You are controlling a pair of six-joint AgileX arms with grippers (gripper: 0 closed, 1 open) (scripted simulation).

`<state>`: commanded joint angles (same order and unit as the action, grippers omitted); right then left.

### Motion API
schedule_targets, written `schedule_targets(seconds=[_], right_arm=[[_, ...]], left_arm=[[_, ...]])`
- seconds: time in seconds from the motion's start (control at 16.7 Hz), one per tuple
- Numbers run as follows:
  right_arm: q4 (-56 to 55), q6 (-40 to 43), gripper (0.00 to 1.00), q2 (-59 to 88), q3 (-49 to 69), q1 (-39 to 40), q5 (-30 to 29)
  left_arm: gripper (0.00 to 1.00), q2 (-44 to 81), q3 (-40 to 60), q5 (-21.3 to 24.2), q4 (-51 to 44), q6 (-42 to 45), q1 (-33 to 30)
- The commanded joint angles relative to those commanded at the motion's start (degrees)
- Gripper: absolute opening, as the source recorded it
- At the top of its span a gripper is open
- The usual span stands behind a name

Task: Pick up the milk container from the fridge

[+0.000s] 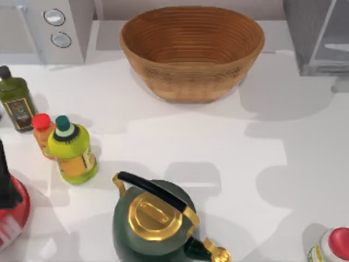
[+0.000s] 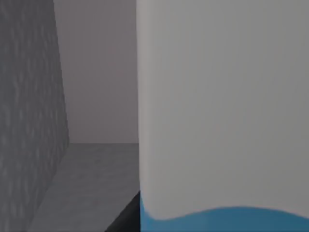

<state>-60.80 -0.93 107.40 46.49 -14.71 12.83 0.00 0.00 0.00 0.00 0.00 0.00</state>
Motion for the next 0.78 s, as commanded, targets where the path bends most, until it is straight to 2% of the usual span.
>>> schedule_targets(seconds=[0.42,0.78], right_arm=[[3.2,0.0,0.00,-5.0,-2.1,1.2,-0.7],[16.7,0.4,0.00,-29.4,-12.4,4.5,-3.6]], left_arm=[[1.00,0.0,0.0,0.0,0.0,0.0,0.0],[1.00,0.0,0.0,0.0,0.0,0.0,0.0]])
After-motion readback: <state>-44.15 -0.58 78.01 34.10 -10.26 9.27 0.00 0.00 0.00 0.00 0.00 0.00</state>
